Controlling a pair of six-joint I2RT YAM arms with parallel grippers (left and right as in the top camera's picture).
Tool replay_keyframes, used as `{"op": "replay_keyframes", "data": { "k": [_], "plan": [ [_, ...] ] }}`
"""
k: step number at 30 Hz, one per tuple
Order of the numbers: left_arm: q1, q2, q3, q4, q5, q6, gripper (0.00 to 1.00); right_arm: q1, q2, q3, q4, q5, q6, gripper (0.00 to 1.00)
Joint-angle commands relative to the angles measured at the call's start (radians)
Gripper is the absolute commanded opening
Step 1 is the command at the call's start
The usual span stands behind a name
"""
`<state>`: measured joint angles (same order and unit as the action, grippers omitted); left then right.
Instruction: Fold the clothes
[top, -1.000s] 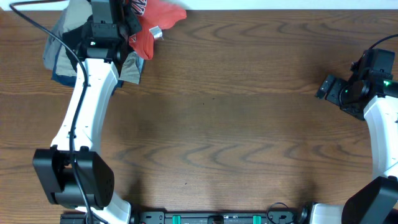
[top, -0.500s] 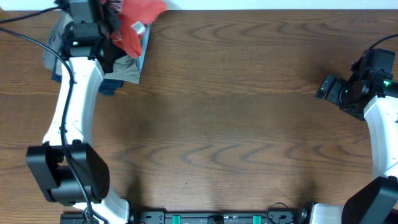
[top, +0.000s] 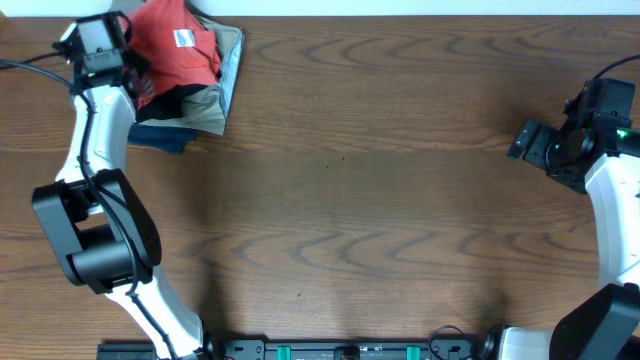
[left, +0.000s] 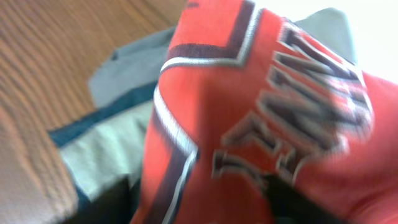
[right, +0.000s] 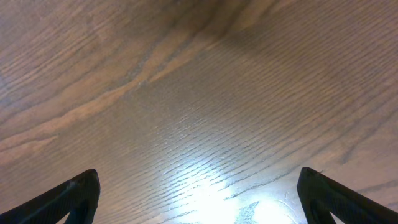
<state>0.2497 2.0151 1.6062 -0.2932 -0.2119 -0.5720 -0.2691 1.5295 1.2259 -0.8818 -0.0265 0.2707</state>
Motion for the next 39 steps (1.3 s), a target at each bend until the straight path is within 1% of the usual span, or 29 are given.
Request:
{"op": "replay_keyframes", "data": {
  "k": [1, 3, 10, 11, 12, 14, 17, 19, 20, 23, 30, 33, 39],
  "plan": [
    [0.008, -0.022, 0.029, -0.007, -0.018, 0.161, 0.98, -0.005, -0.002, 0.008, -0.001, 0.000, 0.005, 0.99],
    [0.007, -0.045, 0.029, -0.016, -0.018, 0.199, 0.98, -0.005, -0.002, 0.008, -0.001, 0.000, 0.005, 0.99],
    [0.006, -0.167, 0.029, -0.026, -0.017, 0.194, 0.98, -0.005, -0.002, 0.008, -0.001, 0.000, 0.005, 0.99],
    [0.006, -0.179, 0.029, -0.027, -0.014, 0.194, 1.00, -0.005, -0.002, 0.008, -0.001, 0.000, 0.005, 0.99],
    [0.006, -0.188, 0.029, -0.027, -0.004, 0.194, 0.94, -0.005, -0.002, 0.008, -0.001, 0.000, 0.005, 0.99],
    [0.006, -0.193, 0.029, -0.027, 0.028, 0.194, 0.75, -0.005, -0.002, 0.008, -0.001, 0.000, 0.005, 0.99],
    [0.006, -0.184, 0.027, -0.052, 0.081, 0.194, 0.40, -0.005, -0.002, 0.008, -0.001, 0.000, 0.005, 0.99],
    [0.006, -0.168, 0.027, -0.068, 0.117, 0.194, 0.27, -0.005, -0.002, 0.008, -0.001, 0.000, 0.005, 0.99],
    [0.006, -0.156, 0.027, -0.073, 0.128, 0.194, 0.23, -0.005, -0.002, 0.008, -0.001, 0.000, 0.005, 0.99],
    [0.006, -0.114, 0.027, -0.091, 0.142, 0.194, 0.15, -0.005, -0.002, 0.008, -0.001, 0.000, 0.005, 0.99],
    [0.007, 0.013, 0.026, -0.135, 0.141, 0.201, 0.14, -0.005, -0.002, 0.008, -0.001, 0.000, 0.005, 0.99],
    [0.008, 0.042, 0.026, -0.169, 0.124, 0.270, 0.13, -0.005, -0.002, 0.008, -0.001, 0.000, 0.005, 0.99],
    [0.008, 0.027, 0.027, -0.239, -0.142, 0.284, 0.12, -0.005, -0.002, 0.008, -0.001, 0.000, 0.005, 0.99]
  ]
}}
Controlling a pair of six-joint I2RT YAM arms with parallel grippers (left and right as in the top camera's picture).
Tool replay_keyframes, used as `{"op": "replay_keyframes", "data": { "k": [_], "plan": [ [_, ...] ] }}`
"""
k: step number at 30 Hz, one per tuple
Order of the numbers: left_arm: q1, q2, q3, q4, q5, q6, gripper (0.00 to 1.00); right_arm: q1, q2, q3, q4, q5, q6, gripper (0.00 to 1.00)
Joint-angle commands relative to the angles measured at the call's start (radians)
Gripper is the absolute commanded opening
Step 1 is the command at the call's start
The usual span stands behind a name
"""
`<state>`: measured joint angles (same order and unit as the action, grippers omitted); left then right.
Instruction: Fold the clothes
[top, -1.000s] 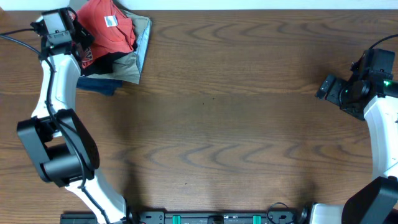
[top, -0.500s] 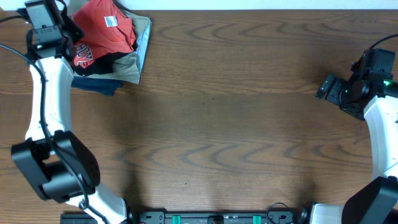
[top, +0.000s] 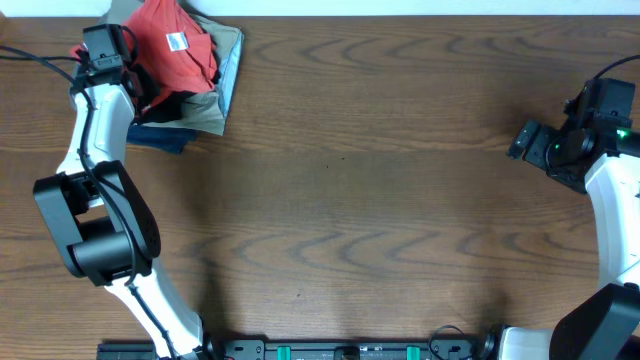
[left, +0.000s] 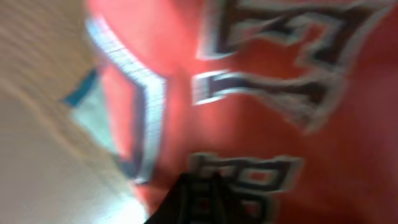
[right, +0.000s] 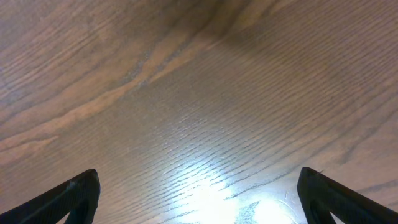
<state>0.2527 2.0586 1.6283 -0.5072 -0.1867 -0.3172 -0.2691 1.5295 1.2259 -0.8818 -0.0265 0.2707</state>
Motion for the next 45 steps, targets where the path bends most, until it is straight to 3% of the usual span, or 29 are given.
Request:
{"op": "replay_keyframes", "data": {
  "k": [1, 8, 15, 27, 34, 37, 45],
  "plan": [
    [0.005, -0.026, 0.005, -0.032, -0.192, 0.029, 0.12, -0.005, -0.002, 0.008, -0.001, 0.000, 0.005, 0.99],
    [-0.023, -0.159, 0.005, -0.009, -0.207, -0.002, 0.12, -0.005, -0.002, 0.008, -0.001, 0.000, 0.005, 0.99],
    [-0.099, -0.237, 0.005, 0.100, -0.067, -0.002, 0.12, -0.005, -0.002, 0.008, -0.001, 0.000, 0.005, 0.99],
    [-0.109, -0.047, 0.005, 0.243, -0.055, -0.108, 0.12, -0.005, -0.002, 0.008, -0.001, 0.000, 0.005, 0.99],
    [-0.115, 0.066, 0.005, 0.426, 0.134, -0.107, 0.12, -0.005, -0.002, 0.008, -0.001, 0.000, 0.005, 0.99],
    [-0.115, 0.101, 0.005, 0.513, 0.150, -0.107, 0.13, -0.005, -0.002, 0.008, -0.001, 0.000, 0.005, 0.99],
    [-0.117, 0.166, 0.005, 0.506, 0.154, -0.074, 0.13, -0.005, -0.002, 0.008, -0.001, 0.000, 0.005, 0.99]
  ]
}}
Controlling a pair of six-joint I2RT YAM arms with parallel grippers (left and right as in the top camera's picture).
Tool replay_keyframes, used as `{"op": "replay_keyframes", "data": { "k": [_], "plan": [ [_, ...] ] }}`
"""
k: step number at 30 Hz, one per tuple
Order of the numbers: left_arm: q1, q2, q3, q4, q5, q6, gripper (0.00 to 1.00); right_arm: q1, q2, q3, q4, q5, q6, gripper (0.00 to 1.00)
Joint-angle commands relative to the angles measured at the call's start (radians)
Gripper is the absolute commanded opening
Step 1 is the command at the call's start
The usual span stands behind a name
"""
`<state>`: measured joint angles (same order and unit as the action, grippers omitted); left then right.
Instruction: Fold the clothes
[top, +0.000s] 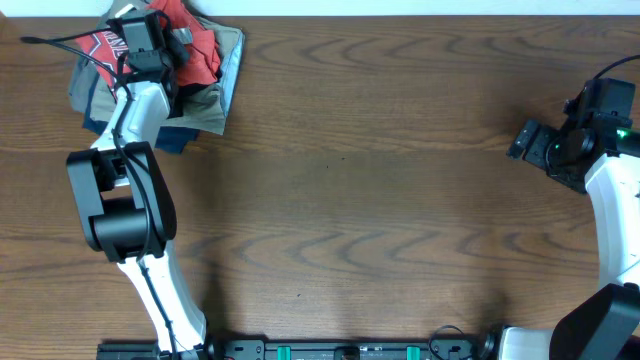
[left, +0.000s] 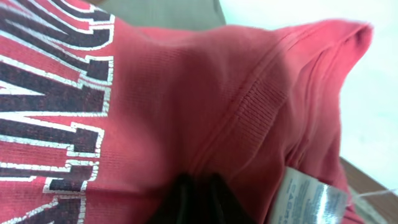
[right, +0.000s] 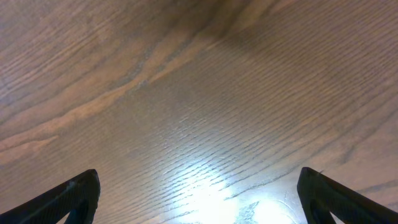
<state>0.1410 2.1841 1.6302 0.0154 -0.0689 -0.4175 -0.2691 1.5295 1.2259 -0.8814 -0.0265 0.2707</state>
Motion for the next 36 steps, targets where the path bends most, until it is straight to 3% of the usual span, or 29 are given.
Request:
{"op": "replay_keyframes", "data": {
  "k": [1, 8, 14, 18, 24, 36],
  "plan": [
    [-0.005, 0.040, 0.003, -0.024, 0.036, 0.043, 0.13, -0.005, -0.002, 0.008, -0.001, 0.000, 0.005, 0.99],
    [-0.010, -0.055, 0.003, -0.034, 0.035, 0.087, 0.13, -0.005, -0.002, 0.008, -0.001, 0.000, 0.005, 0.99],
    [-0.029, -0.135, 0.003, 0.047, 0.035, 0.087, 0.13, -0.005, -0.002, 0.008, -0.001, 0.000, 0.005, 0.99],
    [-0.030, -0.125, 0.003, 0.066, 0.016, 0.088, 0.16, -0.005, -0.002, 0.008, -0.001, 0.000, 0.005, 0.99],
    [0.003, -0.077, 0.003, 0.056, -0.155, 0.089, 0.17, -0.005, -0.002, 0.008, -0.001, 0.000, 0.005, 0.99],
    [0.108, 0.016, 0.003, -0.017, -0.149, 0.137, 0.25, -0.005, -0.002, 0.008, -0.001, 0.000, 0.005, 0.99]
  ]
}}
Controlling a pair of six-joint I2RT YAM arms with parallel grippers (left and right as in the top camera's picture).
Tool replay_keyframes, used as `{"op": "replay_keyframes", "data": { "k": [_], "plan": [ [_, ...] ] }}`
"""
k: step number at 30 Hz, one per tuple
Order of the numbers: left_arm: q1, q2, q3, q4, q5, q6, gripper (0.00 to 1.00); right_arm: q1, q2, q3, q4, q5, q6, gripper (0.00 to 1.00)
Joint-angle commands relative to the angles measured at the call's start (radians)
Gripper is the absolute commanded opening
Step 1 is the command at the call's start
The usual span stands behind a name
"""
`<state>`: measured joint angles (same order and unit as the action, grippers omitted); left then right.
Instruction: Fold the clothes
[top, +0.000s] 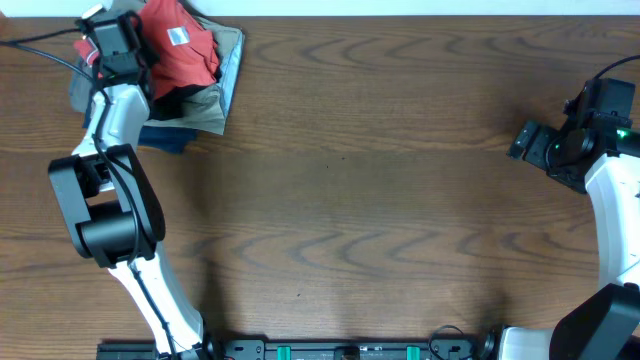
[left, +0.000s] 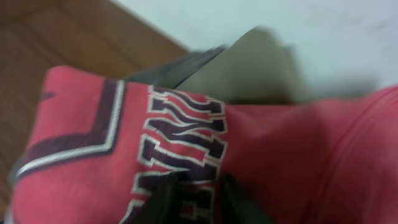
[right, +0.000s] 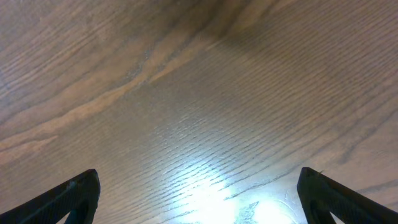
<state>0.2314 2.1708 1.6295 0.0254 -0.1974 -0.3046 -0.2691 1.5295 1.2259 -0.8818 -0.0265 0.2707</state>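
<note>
A red shirt (top: 185, 50) with dark lettering lies on top of a heap of clothes (top: 205, 105) in the table's far left corner. My left gripper (top: 118, 45) sits at the shirt's left side. In the left wrist view, blurred, the red shirt (left: 93, 143) fills the picture and the left gripper (left: 200, 202) has its two dark fingers pressed into the lettered cloth, shut on a fold of it. At the far right my right gripper (top: 525, 140) hangs over bare wood, and the right gripper (right: 199, 199) is open with nothing in it.
Under the red shirt lie olive-grey garments (top: 230, 60) and a blue one (top: 165, 142). The pile reaches the table's back edge (top: 400, 14), with white floor beyond. Brown wooden tabletop (top: 350, 200) spans the middle. The arm bases stand along the front edge.
My left gripper has moved left from over the middle of the pile to its left side. The lettered red cloth that lay spread to the left is bunched on top again. Right arm unchanged.
My left gripper was at the pile's left edge by the red shirt, then slightly nearer it. Then it stood over the pile's middle, with red lettered cloth spread out to the left. Now it is back at the left. The right gripper stayed open and still throughout.
</note>
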Motion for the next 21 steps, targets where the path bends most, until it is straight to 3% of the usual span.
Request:
{"op": "replay_keyframes", "data": {
  "k": [1, 4, 7, 10, 17, 21],
  "plan": [
    [0.021, 0.031, 0.003, -0.039, -0.020, 0.024, 0.25, -0.005, -0.002, 0.008, -0.001, 0.000, 0.005, 0.99],
    [0.023, 0.021, 0.003, -0.055, -0.020, 0.024, 0.33, -0.005, -0.002, 0.008, -0.001, 0.000, 0.005, 0.99],
    [0.009, -0.026, 0.003, -0.076, -0.020, 0.023, 0.35, -0.005, -0.002, 0.008, -0.001, 0.000, 0.005, 0.99],
    [-0.011, -0.087, 0.003, -0.079, -0.020, 0.023, 0.50, -0.005, -0.002, 0.008, -0.001, 0.000, 0.005, 0.99],
    [-0.101, -0.302, 0.003, -0.209, -0.020, 0.011, 0.54, -0.005, -0.002, 0.008, -0.001, 0.000, 0.005, 0.99],
    [-0.172, -0.430, 0.003, -0.364, -0.020, 0.011, 0.85, -0.005, -0.002, 0.008, -0.001, 0.000, 0.005, 0.99]
  ]
}}
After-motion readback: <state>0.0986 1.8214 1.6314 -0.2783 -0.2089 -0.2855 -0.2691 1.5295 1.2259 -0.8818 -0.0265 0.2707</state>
